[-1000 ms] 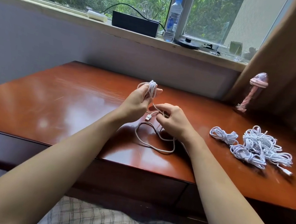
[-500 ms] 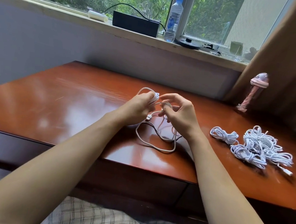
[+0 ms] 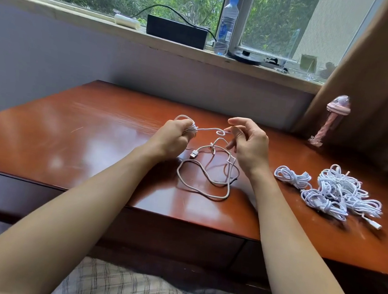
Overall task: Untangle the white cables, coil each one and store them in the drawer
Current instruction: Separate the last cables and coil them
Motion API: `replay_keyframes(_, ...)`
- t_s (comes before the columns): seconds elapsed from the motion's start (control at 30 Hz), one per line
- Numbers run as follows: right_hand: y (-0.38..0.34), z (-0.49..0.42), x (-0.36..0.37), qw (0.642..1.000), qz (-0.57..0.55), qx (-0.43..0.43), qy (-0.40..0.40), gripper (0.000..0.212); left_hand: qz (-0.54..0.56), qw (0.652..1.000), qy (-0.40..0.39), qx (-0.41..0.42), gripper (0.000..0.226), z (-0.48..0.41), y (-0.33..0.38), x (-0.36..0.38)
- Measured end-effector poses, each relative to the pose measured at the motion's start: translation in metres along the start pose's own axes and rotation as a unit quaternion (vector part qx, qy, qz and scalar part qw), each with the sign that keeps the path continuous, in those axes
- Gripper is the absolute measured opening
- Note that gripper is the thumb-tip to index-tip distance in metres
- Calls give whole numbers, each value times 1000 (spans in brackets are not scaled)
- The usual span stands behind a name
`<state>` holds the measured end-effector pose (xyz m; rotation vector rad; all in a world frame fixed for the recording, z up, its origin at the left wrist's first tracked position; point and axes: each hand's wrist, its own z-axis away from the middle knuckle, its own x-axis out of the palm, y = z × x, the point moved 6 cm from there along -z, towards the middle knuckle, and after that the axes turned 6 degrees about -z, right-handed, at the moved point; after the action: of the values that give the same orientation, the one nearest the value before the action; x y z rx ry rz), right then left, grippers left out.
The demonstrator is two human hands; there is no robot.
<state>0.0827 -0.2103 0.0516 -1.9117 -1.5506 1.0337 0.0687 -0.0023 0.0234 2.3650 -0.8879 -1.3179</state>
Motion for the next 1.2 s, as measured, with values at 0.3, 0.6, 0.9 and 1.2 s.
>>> replay_keyframes(0.3, 18, -3, -8, 997, 5, 53, 49, 20, 101, 992, 56, -51, 17, -1, 3, -12)
replay_keyframes(0.6, 3, 4, 17, 979, -163, 83, -85, 17, 3, 998, 50, -48, 15, 2, -1, -12)
replay_keyframes(0.9, 8, 2, 15, 901, -394, 176, -40, 16, -125, 989, 78, -5, 17, 7, 13, -15)
replay_keyframes(1.2, 3, 5, 16, 991, -117, 57, -34, 26, -103, 989, 110, -14, 14, 8, 14, -21)
